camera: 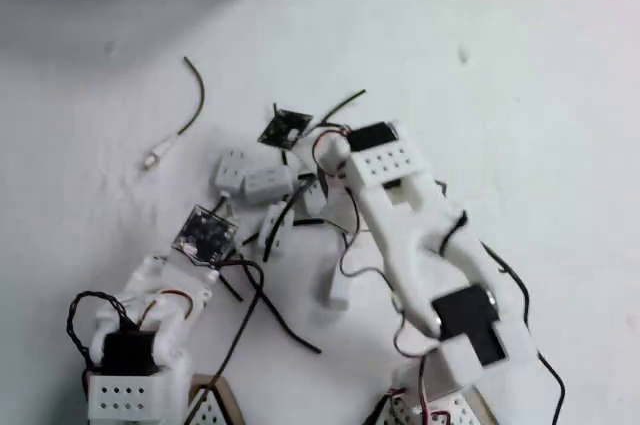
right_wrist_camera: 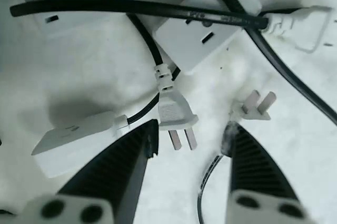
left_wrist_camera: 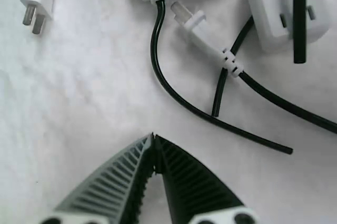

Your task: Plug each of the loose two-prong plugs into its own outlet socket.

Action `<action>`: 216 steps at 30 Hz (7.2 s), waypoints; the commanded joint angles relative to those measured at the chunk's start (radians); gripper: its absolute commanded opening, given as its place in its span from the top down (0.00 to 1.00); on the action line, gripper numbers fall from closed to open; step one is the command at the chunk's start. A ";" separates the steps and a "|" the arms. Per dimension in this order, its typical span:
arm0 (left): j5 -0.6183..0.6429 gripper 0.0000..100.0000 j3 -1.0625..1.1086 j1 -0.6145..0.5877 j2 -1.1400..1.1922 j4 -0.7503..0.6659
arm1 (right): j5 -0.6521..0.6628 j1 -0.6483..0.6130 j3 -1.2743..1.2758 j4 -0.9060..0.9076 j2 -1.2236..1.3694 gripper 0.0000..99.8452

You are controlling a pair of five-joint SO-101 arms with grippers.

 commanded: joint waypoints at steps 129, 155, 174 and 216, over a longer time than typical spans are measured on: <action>-0.011 0.98 -0.003 0.004 0.007 0.009 | -1.060 0.398 0.563 -0.191 -0.504 0.83; -0.011 0.98 -0.003 0.004 0.007 0.009 | -1.062 0.397 0.549 -0.450 -0.197 0.99; -0.011 0.98 -0.003 0.004 0.007 0.009 | -0.436 0.414 0.206 0.153 -0.271 0.98; -0.011 0.98 -0.388 0.008 0.005 0.003 | -0.216 0.412 0.405 0.288 -1.264 0.98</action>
